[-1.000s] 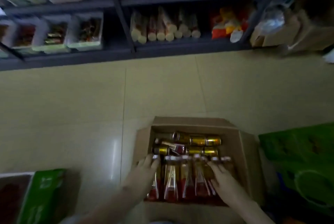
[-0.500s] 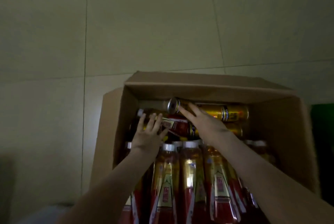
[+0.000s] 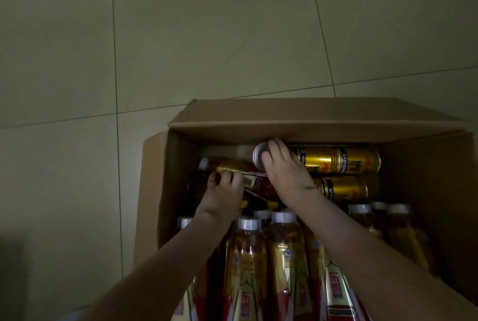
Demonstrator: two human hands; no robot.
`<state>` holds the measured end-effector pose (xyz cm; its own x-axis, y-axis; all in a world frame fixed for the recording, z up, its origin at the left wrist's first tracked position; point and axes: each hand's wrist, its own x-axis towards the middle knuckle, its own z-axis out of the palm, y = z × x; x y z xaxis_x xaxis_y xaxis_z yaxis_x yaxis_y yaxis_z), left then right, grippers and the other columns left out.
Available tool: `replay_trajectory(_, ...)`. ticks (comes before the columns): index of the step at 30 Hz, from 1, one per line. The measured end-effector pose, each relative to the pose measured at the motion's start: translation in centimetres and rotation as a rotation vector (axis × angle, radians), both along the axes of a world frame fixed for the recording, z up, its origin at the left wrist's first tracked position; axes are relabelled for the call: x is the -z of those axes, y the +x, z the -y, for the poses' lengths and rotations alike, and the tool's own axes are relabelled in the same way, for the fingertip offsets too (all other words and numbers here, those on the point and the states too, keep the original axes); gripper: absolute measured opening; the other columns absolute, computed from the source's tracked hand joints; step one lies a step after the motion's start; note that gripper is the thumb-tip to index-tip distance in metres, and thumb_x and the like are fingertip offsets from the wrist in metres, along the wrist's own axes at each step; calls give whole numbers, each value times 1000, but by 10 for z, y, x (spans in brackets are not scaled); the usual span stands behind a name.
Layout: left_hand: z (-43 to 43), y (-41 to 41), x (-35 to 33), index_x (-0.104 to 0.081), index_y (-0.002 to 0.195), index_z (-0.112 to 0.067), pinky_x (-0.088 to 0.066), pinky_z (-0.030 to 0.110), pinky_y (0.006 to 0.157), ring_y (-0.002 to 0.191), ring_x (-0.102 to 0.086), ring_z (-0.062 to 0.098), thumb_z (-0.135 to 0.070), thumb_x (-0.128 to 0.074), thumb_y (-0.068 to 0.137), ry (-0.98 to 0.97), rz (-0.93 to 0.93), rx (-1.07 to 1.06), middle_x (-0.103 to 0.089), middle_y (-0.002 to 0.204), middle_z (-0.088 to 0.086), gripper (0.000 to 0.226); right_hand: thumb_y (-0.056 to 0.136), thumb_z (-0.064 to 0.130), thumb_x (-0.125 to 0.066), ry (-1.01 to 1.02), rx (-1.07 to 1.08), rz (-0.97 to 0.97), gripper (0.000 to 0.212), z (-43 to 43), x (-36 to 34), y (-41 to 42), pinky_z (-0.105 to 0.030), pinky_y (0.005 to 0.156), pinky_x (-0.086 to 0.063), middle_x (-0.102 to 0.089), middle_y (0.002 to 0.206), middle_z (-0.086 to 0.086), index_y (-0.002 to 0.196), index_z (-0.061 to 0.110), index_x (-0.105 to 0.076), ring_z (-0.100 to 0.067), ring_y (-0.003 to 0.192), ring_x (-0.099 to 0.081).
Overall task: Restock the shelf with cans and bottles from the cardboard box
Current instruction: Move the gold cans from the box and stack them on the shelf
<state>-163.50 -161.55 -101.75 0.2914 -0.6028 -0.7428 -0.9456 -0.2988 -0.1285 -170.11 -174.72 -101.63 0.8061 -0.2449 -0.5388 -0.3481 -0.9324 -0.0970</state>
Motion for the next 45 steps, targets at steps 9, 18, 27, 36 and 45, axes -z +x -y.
replay_trajectory(9, -9, 11, -39, -12, 144, -9, -25, 44, 115, 135, -23, 36, -11, -52, 92, -161, 12, 79, -17, 144, 22, 66, 80, 5, -65, -23, -11, 58, 89, 0, 6, 15, -36, 102, -33, -32, 139, -9, 149, 20, -11, -26, 127, -31)
replay_trajectory(18, -10, 5, -75, -29, 124, -1, -55, 41, 83, 105, -61, 40, -18, -86, 60, -346, 3, -30, -59, 115, 26, 88, 81, 2, -65, -54, 65, -36, 88, 2, -12, 6, -33, 100, -41, -26, 144, -16, 149, 9, -10, -31, 129, -30)
replay_trajectory(27, 13, 27, -201, -53, 116, -15, -56, 20, 64, 91, -62, 13, -50, -76, 72, -624, -628, -1723, -61, 112, 1, 61, 78, 16, -77, 377, 940, 447, 72, 12, -185, -43, -21, 93, -37, -38, 132, -7, 137, 12, -35, -16, 117, -42)
replay_trajectory(36, 51, 18, -457, -62, 98, -16, -55, 33, 81, 84, -66, 18, -35, -64, 88, -719, -1222, -2318, -70, 87, 7, 22, 78, 17, -75, 917, 1635, 950, 56, 12, -457, -50, -32, 82, -50, -53, 116, 3, 119, 27, -38, -13, 98, -61)
replay_trajectory(45, 93, -30, -707, -58, 109, -11, -59, 36, 77, 90, -70, 21, -34, -65, 82, -799, -1627, -1843, -72, 90, 8, 36, 81, 27, -67, 1340, 1652, 1419, 55, 21, -684, -120, -40, 97, -50, -61, 128, -12, 131, 12, -47, -21, 110, -65)
